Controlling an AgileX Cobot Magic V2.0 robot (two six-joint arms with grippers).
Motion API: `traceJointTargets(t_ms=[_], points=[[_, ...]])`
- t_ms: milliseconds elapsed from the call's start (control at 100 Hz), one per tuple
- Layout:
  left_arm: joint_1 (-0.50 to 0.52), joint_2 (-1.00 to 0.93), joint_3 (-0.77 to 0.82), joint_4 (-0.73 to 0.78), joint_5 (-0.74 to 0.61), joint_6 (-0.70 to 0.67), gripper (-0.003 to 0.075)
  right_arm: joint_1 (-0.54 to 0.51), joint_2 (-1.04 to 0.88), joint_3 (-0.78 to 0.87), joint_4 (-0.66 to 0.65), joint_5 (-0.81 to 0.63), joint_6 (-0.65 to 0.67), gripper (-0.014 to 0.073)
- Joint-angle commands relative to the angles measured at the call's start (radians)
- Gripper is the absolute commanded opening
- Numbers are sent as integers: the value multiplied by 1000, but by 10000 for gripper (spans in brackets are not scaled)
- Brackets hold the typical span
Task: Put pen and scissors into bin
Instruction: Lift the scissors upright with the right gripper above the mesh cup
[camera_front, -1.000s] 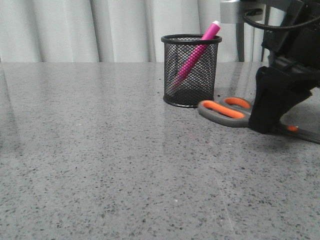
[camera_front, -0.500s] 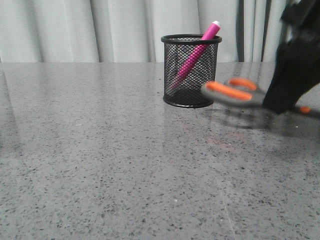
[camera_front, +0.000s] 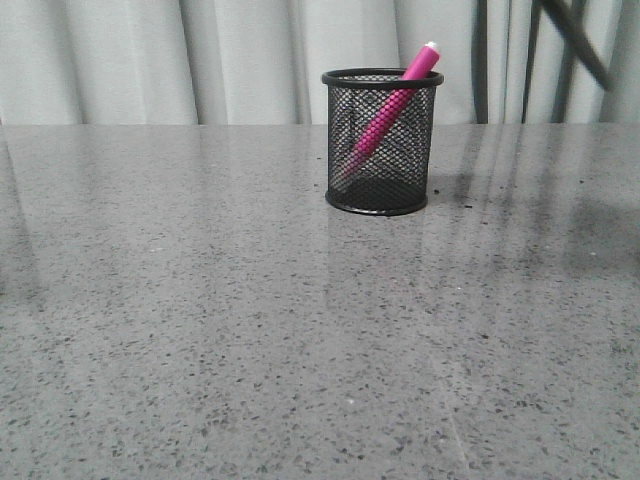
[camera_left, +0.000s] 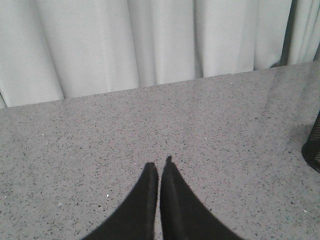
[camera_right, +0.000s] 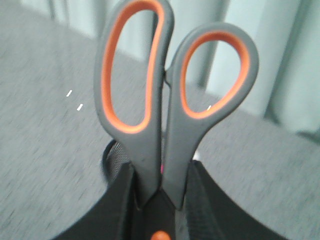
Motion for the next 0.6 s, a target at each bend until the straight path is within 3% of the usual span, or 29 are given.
traceJointTargets(t_ms=[0, 200, 380, 590], points=[[6, -11, -27, -39, -7, -8, -19, 46, 41, -36, 15, -238, -14, -76], [6, -11, -27, -47, -7, -8, -19, 127, 177, -156, 15, -383, 20, -76], [6, -11, -27, -47, -7, -8, -19, 129, 300, -269, 15, -407, 42, -76], [6, -11, -27, -47, -10, -8, -19, 129, 399, -287, 14, -478, 121, -76]])
